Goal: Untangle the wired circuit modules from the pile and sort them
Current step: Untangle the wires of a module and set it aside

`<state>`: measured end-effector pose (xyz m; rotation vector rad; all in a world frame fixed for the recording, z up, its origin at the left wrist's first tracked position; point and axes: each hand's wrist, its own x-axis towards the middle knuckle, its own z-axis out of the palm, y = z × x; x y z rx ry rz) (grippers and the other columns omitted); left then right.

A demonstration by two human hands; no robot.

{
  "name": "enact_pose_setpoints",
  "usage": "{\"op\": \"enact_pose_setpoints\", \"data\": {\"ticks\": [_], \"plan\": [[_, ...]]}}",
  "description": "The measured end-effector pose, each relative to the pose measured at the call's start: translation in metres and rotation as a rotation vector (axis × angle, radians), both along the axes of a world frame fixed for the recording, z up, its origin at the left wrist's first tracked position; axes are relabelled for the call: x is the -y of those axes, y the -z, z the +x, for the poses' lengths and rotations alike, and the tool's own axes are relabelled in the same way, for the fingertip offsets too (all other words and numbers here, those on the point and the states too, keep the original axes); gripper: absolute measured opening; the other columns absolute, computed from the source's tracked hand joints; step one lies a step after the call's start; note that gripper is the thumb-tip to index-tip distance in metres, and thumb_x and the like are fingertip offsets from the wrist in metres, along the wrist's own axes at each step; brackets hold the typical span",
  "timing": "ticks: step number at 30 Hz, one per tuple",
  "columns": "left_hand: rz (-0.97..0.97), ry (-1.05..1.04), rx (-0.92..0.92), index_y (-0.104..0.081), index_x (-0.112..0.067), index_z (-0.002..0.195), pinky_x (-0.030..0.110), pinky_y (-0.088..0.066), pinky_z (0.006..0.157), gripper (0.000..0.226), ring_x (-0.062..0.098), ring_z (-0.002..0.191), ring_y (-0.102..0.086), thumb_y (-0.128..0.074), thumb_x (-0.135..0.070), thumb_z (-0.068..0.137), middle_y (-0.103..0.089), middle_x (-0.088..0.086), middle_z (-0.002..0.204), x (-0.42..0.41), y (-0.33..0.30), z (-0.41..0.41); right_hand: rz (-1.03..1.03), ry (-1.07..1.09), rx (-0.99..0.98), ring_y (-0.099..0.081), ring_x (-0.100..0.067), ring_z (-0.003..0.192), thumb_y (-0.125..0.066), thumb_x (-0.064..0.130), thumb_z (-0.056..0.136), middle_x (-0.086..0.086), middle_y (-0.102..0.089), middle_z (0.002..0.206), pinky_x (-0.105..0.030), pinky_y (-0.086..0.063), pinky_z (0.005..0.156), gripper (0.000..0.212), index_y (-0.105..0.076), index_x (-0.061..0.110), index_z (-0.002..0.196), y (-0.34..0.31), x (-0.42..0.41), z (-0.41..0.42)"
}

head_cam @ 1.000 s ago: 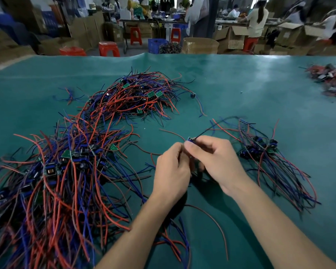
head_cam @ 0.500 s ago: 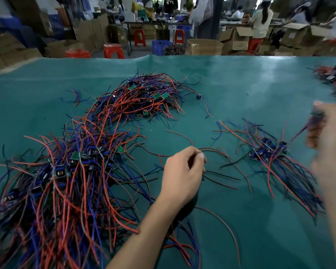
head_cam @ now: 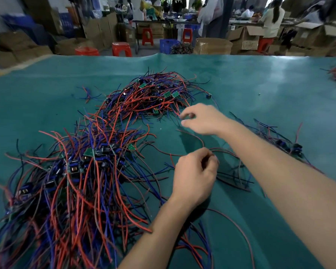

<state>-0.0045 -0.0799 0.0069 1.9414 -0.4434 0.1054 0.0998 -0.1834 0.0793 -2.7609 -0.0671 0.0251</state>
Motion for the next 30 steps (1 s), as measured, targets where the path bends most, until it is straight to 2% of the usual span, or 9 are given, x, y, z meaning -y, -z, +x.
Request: {"op": "enact_pose_setpoints", "data": {"ticks": [3, 5, 8, 11, 14, 18, 22, 26, 30], "plan": [[-0.003, -0.002, -0.004, -0.064, -0.012, 0.081, 0.043, -0.052, 0.07, 0.026, 0.031, 0.073, -0.063, -0.046, -0.03, 0.085, -0.069, 0.006, 0.07, -0.001, -0.001, 0.0, 0.004, 0.017, -0.089, -0.058, -0.032, 0.128, -0.061, 0.033, 0.099, -0.006, -0.057, 0.146, -0.033, -0.049, 0.1, 0.036, -0.065, 0.028, 0.134, 0.016, -0.016, 0.024], [0.015, -0.002, -0.002, -0.063, -0.012, 0.08, 0.043, -0.052, 0.069, 0.026, 0.03, 0.072, -0.063, -0.044, -0.03, 0.083, -0.069, 0.005, 0.07, -0.001, 0.0, 0.001, 0.045, 0.085, -0.006, -0.06, -0.034, 0.125, -0.064, 0.022, 0.096, -0.012, -0.065, 0.135, -0.039, -0.05, 0.104, 0.023, -0.075, 0.026, 0.115, 0.024, -0.017, 0.031], [0.045, 0.003, 0.012, -0.062, -0.014, 0.078, 0.042, -0.051, 0.069, 0.023, 0.026, 0.072, -0.062, -0.046, -0.029, 0.085, -0.069, 0.003, 0.069, -0.001, 0.0, 0.001, 0.13, 0.203, 0.12, -0.067, -0.031, 0.112, -0.06, 0.004, 0.09, -0.01, -0.072, 0.123, -0.039, -0.053, 0.102, 0.032, -0.082, 0.025, 0.102, 0.026, -0.009, 0.03], [0.032, -0.005, -0.009, -0.065, -0.017, 0.081, 0.039, -0.052, 0.072, 0.018, 0.021, 0.071, -0.064, -0.052, -0.025, 0.09, -0.07, 0.0, 0.07, -0.001, 0.001, 0.002, 0.255, 0.284, 0.202, -0.067, -0.026, 0.108, -0.061, 0.006, 0.084, -0.004, -0.079, 0.102, -0.035, -0.054, 0.1, 0.029, -0.084, 0.022, 0.087, 0.022, 0.006, 0.022], [-0.009, -0.028, -0.039, -0.067, -0.019, 0.086, 0.037, -0.053, 0.074, 0.013, 0.018, 0.072, -0.065, -0.056, -0.022, 0.091, -0.07, -0.003, 0.071, 0.0, 0.003, 0.003, 0.392, 0.354, 0.232, -0.067, -0.024, 0.079, -0.073, 0.016, 0.076, -0.011, -0.076, 0.077, -0.033, -0.058, 0.075, 0.008, -0.082, 0.015, 0.076, 0.016, 0.024, 0.009], [-0.075, -0.073, -0.066, -0.063, -0.022, 0.097, 0.037, -0.054, 0.077, 0.011, 0.016, 0.074, -0.065, -0.055, -0.026, 0.092, -0.07, -0.005, 0.076, 0.0, 0.005, 0.004, 0.614, 0.381, 0.242, -0.054, -0.014, 0.048, -0.074, 0.02, 0.064, -0.014, -0.074, 0.068, -0.02, -0.044, 0.044, 0.01, -0.079, 0.011, 0.066, 0.009, 0.043, -0.02], [-0.176, -0.119, -0.119, -0.06, -0.024, 0.105, 0.043, -0.057, 0.074, 0.011, 0.023, 0.074, -0.067, -0.056, -0.026, 0.095, -0.07, -0.001, 0.08, 0.001, 0.005, 0.006, 0.797, 0.338, 0.281, -0.058, -0.011, 0.053, -0.063, 0.025, 0.059, -0.009, -0.077, 0.073, -0.023, -0.047, 0.045, 0.018, -0.079, 0.016, 0.061, 0.01, 0.05, -0.047], [-0.159, -0.116, -0.089, -0.061, -0.022, 0.104, 0.042, -0.055, 0.076, 0.01, 0.024, 0.073, -0.067, -0.055, -0.025, 0.096, -0.07, 0.001, 0.08, 0.001, 0.003, 0.004, 0.533, 0.246, 0.185, -0.068, -0.013, 0.071, -0.07, 0.027, 0.076, 0.002, -0.078, 0.083, -0.022, -0.05, 0.049, 0.012, -0.082, 0.028, 0.079, 0.017, 0.037, -0.036], [-0.142, -0.117, -0.074, -0.061, -0.02, 0.101, 0.04, -0.054, 0.074, 0.009, 0.021, 0.071, -0.064, -0.055, -0.023, 0.095, -0.068, 0.0, 0.077, 0.0, 0.002, 0.004, 0.18, 0.122, 0.052, -0.063, -0.02, 0.117, -0.07, 0.026, 0.09, 0.004, -0.074, 0.123, -0.024, -0.048, 0.091, 0.024, -0.079, 0.029, 0.111, 0.023, 0.012, -0.005]]}}
